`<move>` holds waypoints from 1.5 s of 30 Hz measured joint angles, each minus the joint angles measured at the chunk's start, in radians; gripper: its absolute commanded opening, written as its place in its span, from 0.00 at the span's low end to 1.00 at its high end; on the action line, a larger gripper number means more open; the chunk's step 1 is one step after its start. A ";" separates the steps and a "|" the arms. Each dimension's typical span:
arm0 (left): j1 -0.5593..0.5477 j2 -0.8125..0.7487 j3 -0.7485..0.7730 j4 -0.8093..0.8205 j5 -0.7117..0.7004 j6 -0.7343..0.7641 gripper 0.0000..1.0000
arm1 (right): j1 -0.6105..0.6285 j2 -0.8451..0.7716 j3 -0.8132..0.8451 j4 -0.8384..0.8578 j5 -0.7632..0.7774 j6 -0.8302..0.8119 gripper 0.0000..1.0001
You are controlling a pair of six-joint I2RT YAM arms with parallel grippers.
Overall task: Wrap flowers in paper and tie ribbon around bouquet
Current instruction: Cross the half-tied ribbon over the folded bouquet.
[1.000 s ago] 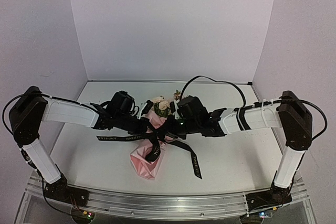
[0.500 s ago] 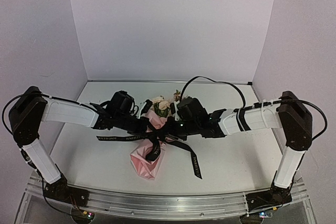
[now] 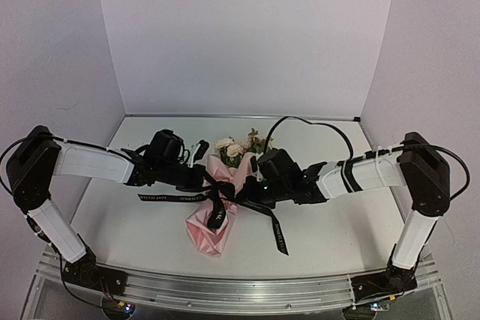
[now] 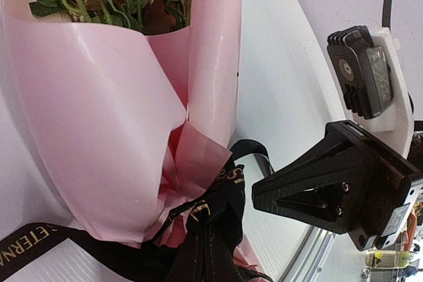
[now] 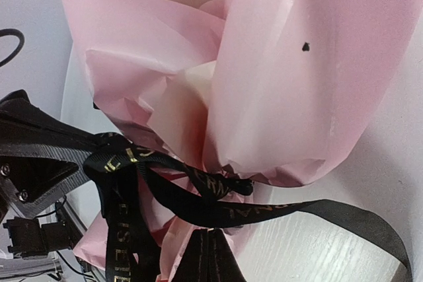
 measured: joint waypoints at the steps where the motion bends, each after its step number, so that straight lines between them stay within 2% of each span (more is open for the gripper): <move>1: 0.000 -0.001 -0.001 0.001 0.000 -0.001 0.00 | 0.000 0.000 0.000 -0.001 0.000 0.000 0.05; 4: 0.000 -0.001 -0.004 0.008 0.008 -0.003 0.00 | 0.000 0.000 0.001 -0.003 -0.003 -0.005 0.18; 7: 0.000 -0.001 -0.004 0.021 0.042 -0.002 0.00 | 0.003 0.000 0.015 -0.009 -0.006 -0.013 0.26; 18: 0.000 0.038 0.006 0.021 0.119 0.004 0.00 | 0.022 0.000 0.080 -0.010 -0.019 -0.035 0.33; 25: 0.000 0.050 0.015 0.016 0.125 0.005 0.00 | 0.026 0.000 0.101 -0.011 -0.023 -0.030 0.33; 36: 0.000 0.050 0.017 0.016 0.129 0.006 0.00 | 0.026 0.046 0.150 -0.026 -0.018 -0.003 0.18; 45: 0.000 0.049 0.017 0.016 0.128 0.005 0.00 | 0.026 0.047 0.155 -0.073 0.000 -0.002 0.22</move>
